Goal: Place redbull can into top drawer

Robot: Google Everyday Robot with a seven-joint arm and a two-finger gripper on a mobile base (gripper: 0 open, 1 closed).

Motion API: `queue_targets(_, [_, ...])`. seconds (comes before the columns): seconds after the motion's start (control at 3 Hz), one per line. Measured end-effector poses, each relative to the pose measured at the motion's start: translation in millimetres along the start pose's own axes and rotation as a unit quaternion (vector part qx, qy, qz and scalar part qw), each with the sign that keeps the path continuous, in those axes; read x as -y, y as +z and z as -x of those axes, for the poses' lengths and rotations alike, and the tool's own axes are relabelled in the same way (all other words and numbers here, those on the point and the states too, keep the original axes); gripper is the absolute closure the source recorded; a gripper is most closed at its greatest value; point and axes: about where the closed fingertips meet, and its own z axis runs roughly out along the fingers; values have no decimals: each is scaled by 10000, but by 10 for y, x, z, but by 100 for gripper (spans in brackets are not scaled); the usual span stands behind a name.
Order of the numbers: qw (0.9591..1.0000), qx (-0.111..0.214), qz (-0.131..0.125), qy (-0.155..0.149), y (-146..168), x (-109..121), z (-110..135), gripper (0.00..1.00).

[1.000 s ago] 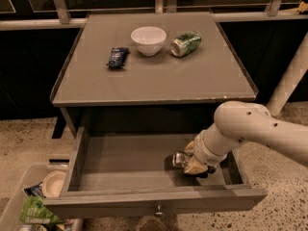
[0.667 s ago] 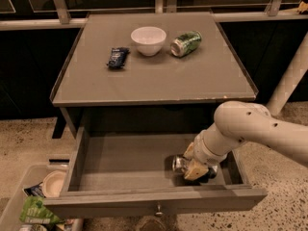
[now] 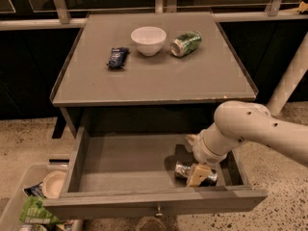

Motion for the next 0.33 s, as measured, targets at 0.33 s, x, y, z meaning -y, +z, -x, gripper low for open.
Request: queue_targets(0.33, [10000,0,0,0,0,0,0,0])
